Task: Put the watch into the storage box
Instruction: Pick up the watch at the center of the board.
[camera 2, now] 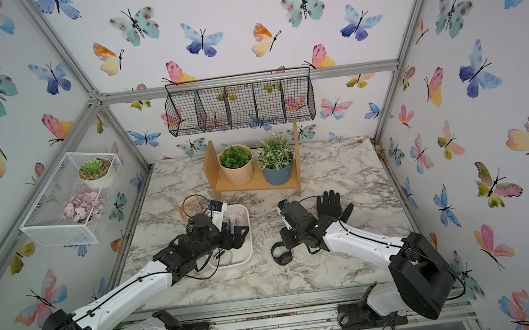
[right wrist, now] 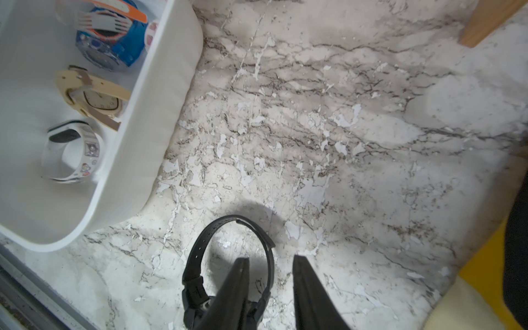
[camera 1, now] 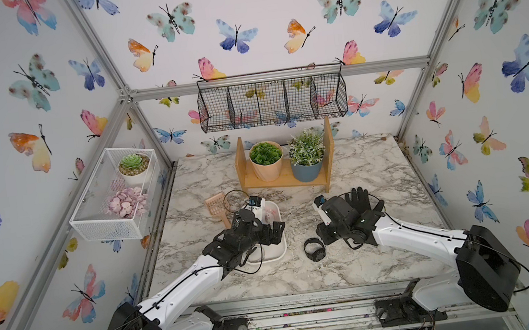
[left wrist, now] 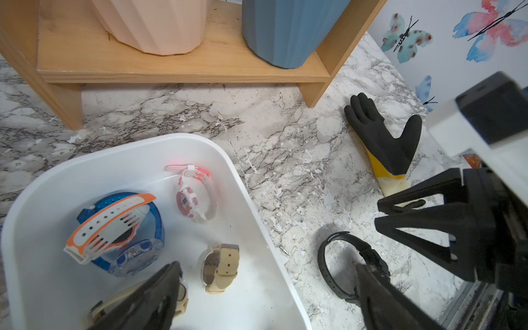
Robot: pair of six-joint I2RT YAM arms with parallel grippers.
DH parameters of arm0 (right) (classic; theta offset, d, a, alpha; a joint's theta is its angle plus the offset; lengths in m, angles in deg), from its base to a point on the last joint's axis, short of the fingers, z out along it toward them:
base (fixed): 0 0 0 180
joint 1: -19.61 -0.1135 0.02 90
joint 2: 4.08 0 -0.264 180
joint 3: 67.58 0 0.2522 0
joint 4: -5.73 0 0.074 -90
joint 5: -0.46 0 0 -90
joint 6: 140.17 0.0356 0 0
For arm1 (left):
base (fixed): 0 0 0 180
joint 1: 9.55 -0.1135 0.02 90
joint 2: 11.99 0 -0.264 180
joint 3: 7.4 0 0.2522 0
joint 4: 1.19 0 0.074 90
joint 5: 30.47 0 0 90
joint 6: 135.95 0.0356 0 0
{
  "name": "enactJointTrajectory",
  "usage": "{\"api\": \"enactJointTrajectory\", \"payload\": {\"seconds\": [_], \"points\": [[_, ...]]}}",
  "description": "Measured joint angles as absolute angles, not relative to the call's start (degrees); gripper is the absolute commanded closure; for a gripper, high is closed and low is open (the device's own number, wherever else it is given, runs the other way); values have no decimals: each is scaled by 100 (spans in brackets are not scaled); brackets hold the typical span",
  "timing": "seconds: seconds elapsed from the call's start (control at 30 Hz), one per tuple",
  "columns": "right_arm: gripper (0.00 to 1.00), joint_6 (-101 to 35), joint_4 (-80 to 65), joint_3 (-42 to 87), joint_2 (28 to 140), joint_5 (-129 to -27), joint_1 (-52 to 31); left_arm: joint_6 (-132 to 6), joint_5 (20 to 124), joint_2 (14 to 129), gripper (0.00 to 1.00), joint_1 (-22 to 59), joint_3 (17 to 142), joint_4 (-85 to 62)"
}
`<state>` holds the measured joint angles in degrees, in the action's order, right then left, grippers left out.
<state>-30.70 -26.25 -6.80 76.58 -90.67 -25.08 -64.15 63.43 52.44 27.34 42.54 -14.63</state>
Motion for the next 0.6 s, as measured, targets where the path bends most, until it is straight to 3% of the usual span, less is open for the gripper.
{"api": "enactJointTrajectory", "payload": {"seconds": [0.6], "points": [[66,-3110,-2682,-524,8574,-8734,-2497,-6393,6371,5248,2,2734,4175,-1337]]}}
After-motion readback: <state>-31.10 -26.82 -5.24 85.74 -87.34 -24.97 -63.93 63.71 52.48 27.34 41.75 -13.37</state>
